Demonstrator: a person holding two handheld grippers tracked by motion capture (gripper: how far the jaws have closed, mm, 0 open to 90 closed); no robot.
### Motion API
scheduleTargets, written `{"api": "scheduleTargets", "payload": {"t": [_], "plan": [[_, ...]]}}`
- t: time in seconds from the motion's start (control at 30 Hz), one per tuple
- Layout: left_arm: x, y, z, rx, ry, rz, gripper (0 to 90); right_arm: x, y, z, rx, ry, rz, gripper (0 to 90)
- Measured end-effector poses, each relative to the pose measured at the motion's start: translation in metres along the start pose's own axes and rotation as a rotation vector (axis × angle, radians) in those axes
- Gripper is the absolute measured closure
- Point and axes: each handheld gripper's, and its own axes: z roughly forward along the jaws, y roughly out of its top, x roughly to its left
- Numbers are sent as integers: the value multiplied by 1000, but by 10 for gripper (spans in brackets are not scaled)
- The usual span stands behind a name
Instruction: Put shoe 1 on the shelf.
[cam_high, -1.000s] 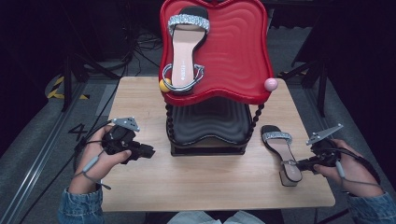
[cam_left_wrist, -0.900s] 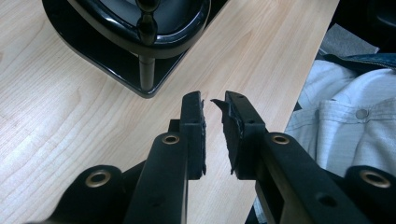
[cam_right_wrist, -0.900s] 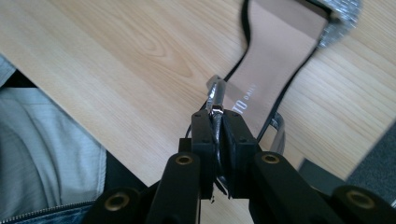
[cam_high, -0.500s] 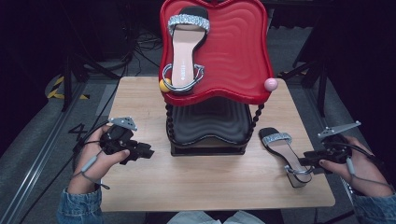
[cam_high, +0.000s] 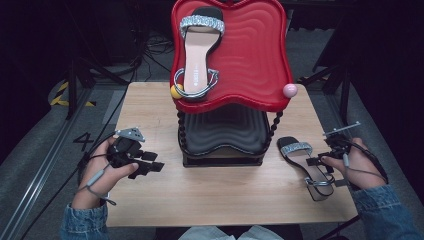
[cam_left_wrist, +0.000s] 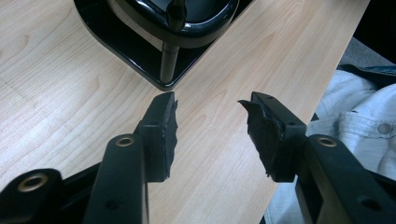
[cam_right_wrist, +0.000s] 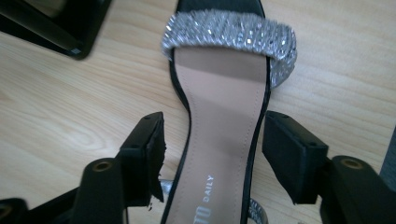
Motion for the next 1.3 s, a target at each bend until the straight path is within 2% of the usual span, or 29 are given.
{"api": "scheduleTargets", "payload": {"t": [0.1, 0.2, 0.4, 0.47, 0.57, 0.63, 0.73, 0.83, 0.97, 1.03, 1.2, 1.23, 1.3], "plan": [[0, 0, 0, -3, 4, 0, 519, 0, 1, 15, 32, -21, -14, 328], [1, -1, 0, -2, 1, -2, 519, 0, -1, 28, 77, -22, 2, 315], [4, -2, 1, 2, 5, -3, 519, -1, -4, 44, 141, -48, 3, 293], [4, -2, 2, 1, 1, -20, 518, 0, -4, 50, 166, -50, 1, 281], [6, -2, 2, -4, 3, -16, 517, 1, -4, 55, 187, -64, -5, 316], [6, -1, 4, 6, -14, -19, 528, 2, -4, 57, 202, -73, 2, 338], [7, 0, 6, 9, -7, -13, 528, 4, -3, 59, 225, -88, 34, 378], [9, 0, 7, 4, -11, -27, 527, 5, -2, 58, 228, -102, 82, 398], [15, 1, 8, 2, -3, -29, 524, 3, -2, 57, 215, -106, 108, 416], [16, 1, 8, -2, -24, -26, 517, 2, -2, 57, 204, -99, 140, 419], [24, 3, 2, -21, -18, -6, 513, 4, 4, 51, 204, -99, 162, 425], [24, 3, 2, -19, -26, -19, 513, 5, 5, 49, 202, -99, 165, 426], [29, 3, 1, -12, -13, -13, 512, 7, 8, 44, 190, -87, 176, 427]]}}
